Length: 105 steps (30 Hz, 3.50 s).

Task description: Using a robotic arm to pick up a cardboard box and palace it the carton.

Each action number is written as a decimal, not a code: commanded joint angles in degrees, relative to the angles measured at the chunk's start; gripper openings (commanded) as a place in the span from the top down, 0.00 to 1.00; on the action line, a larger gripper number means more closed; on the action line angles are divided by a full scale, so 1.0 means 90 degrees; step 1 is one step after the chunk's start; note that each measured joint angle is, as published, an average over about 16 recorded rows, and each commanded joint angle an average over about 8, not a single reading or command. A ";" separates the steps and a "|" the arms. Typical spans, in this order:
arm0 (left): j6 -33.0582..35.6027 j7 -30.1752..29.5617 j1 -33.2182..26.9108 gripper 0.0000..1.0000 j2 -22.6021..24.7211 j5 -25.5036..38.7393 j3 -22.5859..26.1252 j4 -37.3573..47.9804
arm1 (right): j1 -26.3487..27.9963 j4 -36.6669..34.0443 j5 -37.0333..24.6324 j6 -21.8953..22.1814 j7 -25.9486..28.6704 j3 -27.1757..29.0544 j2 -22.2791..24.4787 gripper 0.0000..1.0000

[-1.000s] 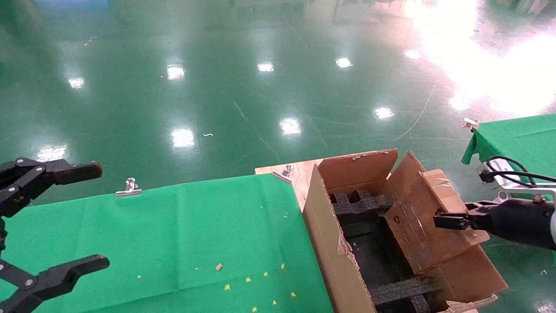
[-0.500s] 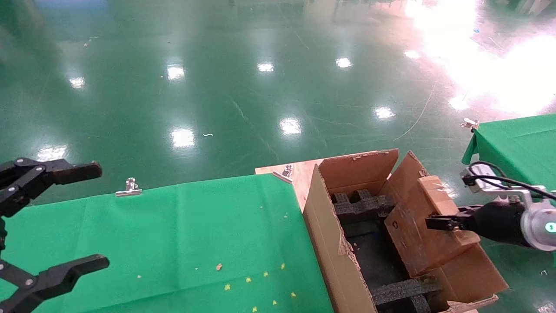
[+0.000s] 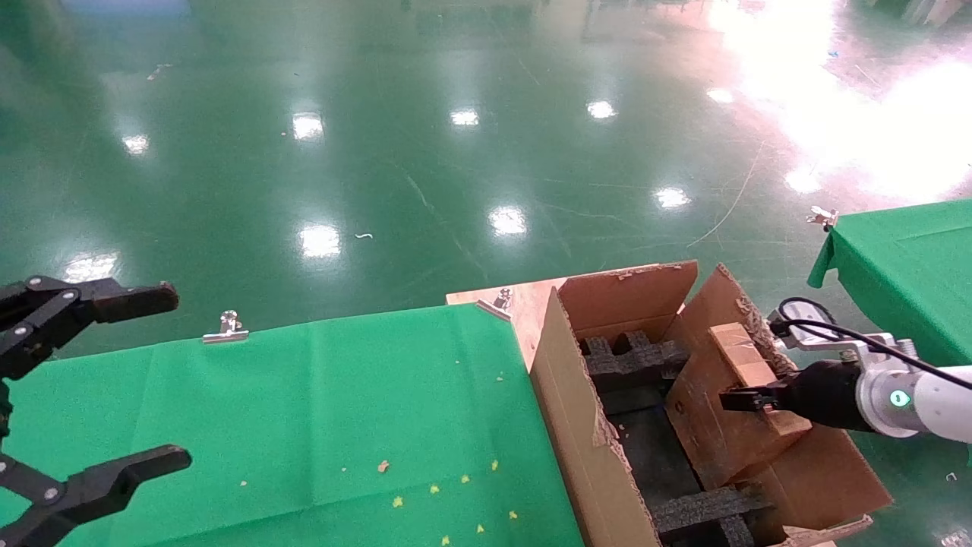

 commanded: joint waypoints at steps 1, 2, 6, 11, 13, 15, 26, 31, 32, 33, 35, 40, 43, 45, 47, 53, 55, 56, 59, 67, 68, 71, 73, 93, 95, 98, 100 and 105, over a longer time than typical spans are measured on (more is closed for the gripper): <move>0.0000 0.0000 0.0000 0.00 0.0000 0.0000 0.0000 0.0000 | -0.0105 -0.0136 0.0065 0.0036 -0.0008 -0.0005 -0.0132 1.00; 0.0000 0.0000 0.0000 0.00 0.0000 0.0000 0.0000 0.0000 | -0.0160 -0.0203 0.0116 0.0037 -0.0044 0.0009 -0.0190 1.00; 0.0000 0.0000 0.0000 0.00 0.0000 0.0000 0.0000 0.0000 | -0.0398 -0.0456 0.0347 0.0025 -0.0220 0.0088 -0.0392 1.00; 0.0000 0.0000 0.0000 0.00 0.0000 0.0000 0.0000 0.0000 | -0.0696 -0.0771 0.0660 -0.0071 -0.0529 0.0223 -0.0583 1.00; 0.0000 0.0000 0.0000 0.00 0.0000 0.0000 0.0001 0.0000 | -0.0807 -0.0900 0.0791 -0.0131 -0.0672 0.0289 -0.0647 1.00; 0.0000 0.0000 0.0000 0.00 0.0000 0.0000 0.0001 0.0000 | -0.0918 -0.1030 0.0934 -0.0200 -0.0821 0.0366 -0.0707 1.00; 0.0000 0.0000 0.0000 0.00 0.0000 -0.0001 0.0001 0.0000 | -0.1470 -0.1718 0.1738 -0.0607 -0.1713 0.0872 -0.0956 1.00; -0.0001 0.0001 0.0000 0.00 -0.0001 -0.0001 0.0001 0.0001 | -0.1569 -0.1916 0.1895 -0.0734 -0.2024 0.1012 -0.1014 0.49; -0.0001 0.0001 0.0001 0.00 -0.0001 -0.0001 0.0001 0.0001 | -0.1581 -0.1938 0.1915 -0.0750 -0.2066 0.1033 -0.1022 0.36; -0.0001 0.0001 0.0001 0.00 -0.0001 -0.0001 0.0001 0.0001 | -0.1591 -0.1954 0.1929 -0.0761 -0.2097 0.1049 -0.1028 0.24; -0.0002 0.0001 0.0001 0.00 -0.0001 -0.0001 0.0000 0.0002 | -0.1609 -0.1980 0.1953 -0.0779 -0.2143 0.1074 -0.1039 0.04; -0.0002 0.0001 0.0001 0.00 -0.0001 -0.0001 0.0000 0.0002 | -0.1611 -0.1982 0.1962 -0.0795 -0.2137 0.1081 -0.1044 0.00; -0.0002 0.0001 0.0001 0.00 -0.0001 -0.0001 0.0000 0.0002 | -0.1601 -0.1965 0.1952 -0.0790 -0.2111 0.1067 -0.1039 0.00; -0.0002 0.0001 0.0001 0.00 -0.0001 -0.0001 0.0000 0.0002 | -0.1595 -0.1955 0.1945 -0.0785 -0.2095 0.1059 -0.1036 0.00; -0.0002 0.0001 0.0002 0.00 -0.0001 -0.0001 0.0000 0.0002 | -0.1590 -0.1947 0.1939 -0.0780 -0.2081 0.1052 -0.1033 0.00; -0.0002 0.0001 0.0001 0.00 -0.0001 -0.0001 0.0000 0.0002 | -0.1577 -0.1930 0.1915 -0.0759 -0.2050 0.1031 -0.1022 0.00; -0.0002 0.0001 0.0001 0.00 -0.0001 -0.0001 0.0000 0.0002 | -0.1573 -0.1927 0.1911 -0.0755 -0.2046 0.1029 -0.1018 0.00; -0.0002 0.0001 0.0001 0.00 -0.0001 -0.0001 0.0000 0.0002 | -0.1569 -0.1923 0.1909 -0.0753 -0.2046 0.1030 -0.1015 0.00; -0.0002 0.0001 0.0001 0.00 -0.0001 -0.0001 0.0000 0.0002 | -0.1549 -0.1905 0.1903 -0.0749 -0.2057 0.1037 -0.1002 0.00; -0.0002 0.0002 0.0001 0.00 -0.0001 -0.0001 0.0001 0.0002 | -0.1453 -0.1768 0.1867 -0.0722 -0.2081 0.1055 -0.0913 0.00; -0.0002 0.0002 0.0001 0.00 -0.0001 -0.0001 0.0001 0.0002 | -0.1442 -0.1745 0.1865 -0.0714 -0.2080 0.1058 -0.0898 0.00; -0.0002 0.0002 0.0001 0.00 -0.0001 -0.0001 0.0001 0.0002 | -0.1408 -0.1672 0.1849 -0.0683 -0.2080 0.1063 -0.0850 0.00; -0.0002 0.0002 0.0001 0.00 -0.0001 -0.0001 0.0001 0.0002 | -0.1381 -0.1617 0.1829 -0.0657 -0.2079 0.1063 -0.0814 0.00; -0.0002 0.0002 0.0001 0.00 -0.0002 -0.0002 0.0001 0.0002 | -0.0150 -0.0083 0.0688 -0.0215 -0.2504 0.1164 0.0040 0.00; -0.0002 0.0002 0.0001 0.00 -0.0002 -0.0002 0.0001 0.0002 | 0.0153 0.0222 0.0360 -0.0192 -0.2696 0.1216 0.0135 0.00; -0.0002 0.0002 0.0001 0.00 -0.0002 -0.0002 0.0002 0.0002 | 0.0562 0.0729 -0.0058 -0.0157 -0.2981 0.1322 0.0267 0.00; -0.0002 0.0002 0.0001 0.00 -0.0002 -0.0002 0.0002 0.0002 | 0.0768 0.1078 -0.0245 -0.0107 -0.3195 0.1414 0.0345 0.00; -0.0002 0.0002 0.0001 0.00 -0.0002 -0.0002 0.0002 0.0002 | 0.1043 0.1653 -0.0155 -0.0072 -0.3990 0.1769 0.0355 0.00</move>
